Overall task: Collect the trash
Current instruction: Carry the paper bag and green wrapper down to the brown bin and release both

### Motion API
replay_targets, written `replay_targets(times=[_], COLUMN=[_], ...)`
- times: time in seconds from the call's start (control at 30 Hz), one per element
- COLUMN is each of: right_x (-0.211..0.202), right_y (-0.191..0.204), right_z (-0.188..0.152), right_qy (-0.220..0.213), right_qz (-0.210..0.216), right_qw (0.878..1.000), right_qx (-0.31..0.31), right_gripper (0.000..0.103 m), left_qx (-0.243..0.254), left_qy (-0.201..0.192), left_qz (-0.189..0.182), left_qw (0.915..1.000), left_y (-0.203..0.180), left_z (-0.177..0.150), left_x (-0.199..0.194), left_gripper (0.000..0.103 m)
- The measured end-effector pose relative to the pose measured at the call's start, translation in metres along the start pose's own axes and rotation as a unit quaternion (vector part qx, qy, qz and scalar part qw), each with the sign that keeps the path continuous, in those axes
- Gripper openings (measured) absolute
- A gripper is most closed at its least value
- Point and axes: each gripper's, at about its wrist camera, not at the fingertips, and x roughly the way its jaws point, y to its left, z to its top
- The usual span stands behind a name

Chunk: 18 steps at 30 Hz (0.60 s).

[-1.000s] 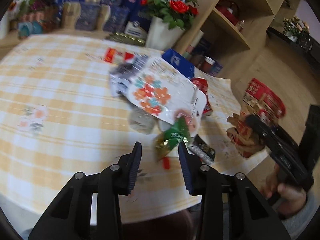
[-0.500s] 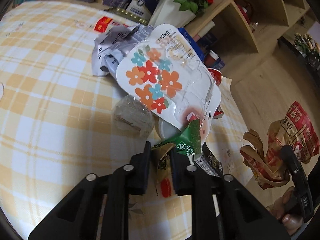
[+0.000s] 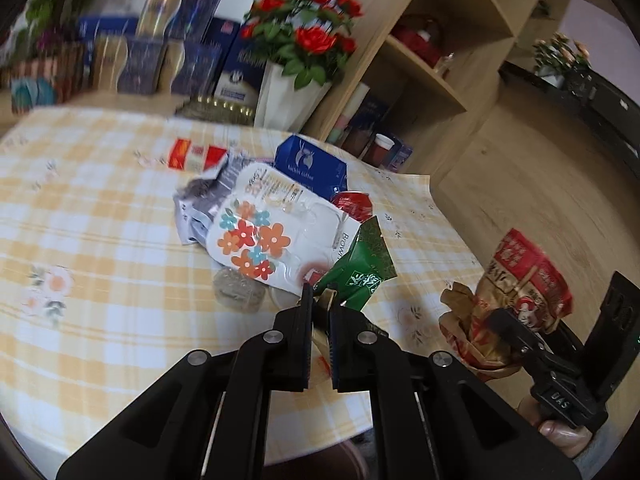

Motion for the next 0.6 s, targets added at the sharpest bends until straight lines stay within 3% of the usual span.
replay_targets(times=[0.3, 0.47, 0.6], right_x=[-0.033, -0.039, -0.030], right_y=[0.033, 0.059, 0.078], right_z=[-0.042, -0.070, -0.091], right_qy=[0.008, 0.036, 0.071], right_qz=[0.052, 0.103, 0.126], right_qw=[0.999, 0.994, 0.989], right_qx=[0.014, 0.017, 0.016], right_gripper=[0.059, 0.059, 0.059], left_qx=[0.011, 0.030, 0.003], left_qy=[0.005, 0.020, 0.022], left_qz=[0.018, 0.021, 0.017], left_qw=[0.9998, 0.9991, 0.9996], left_y=[-0.002, 0.002, 0.017], left_z=[-0.065, -0.108, -0.134], left_x=[-0.071, -0.095, -0.102], left_gripper=[0.007, 0.007, 0.007])
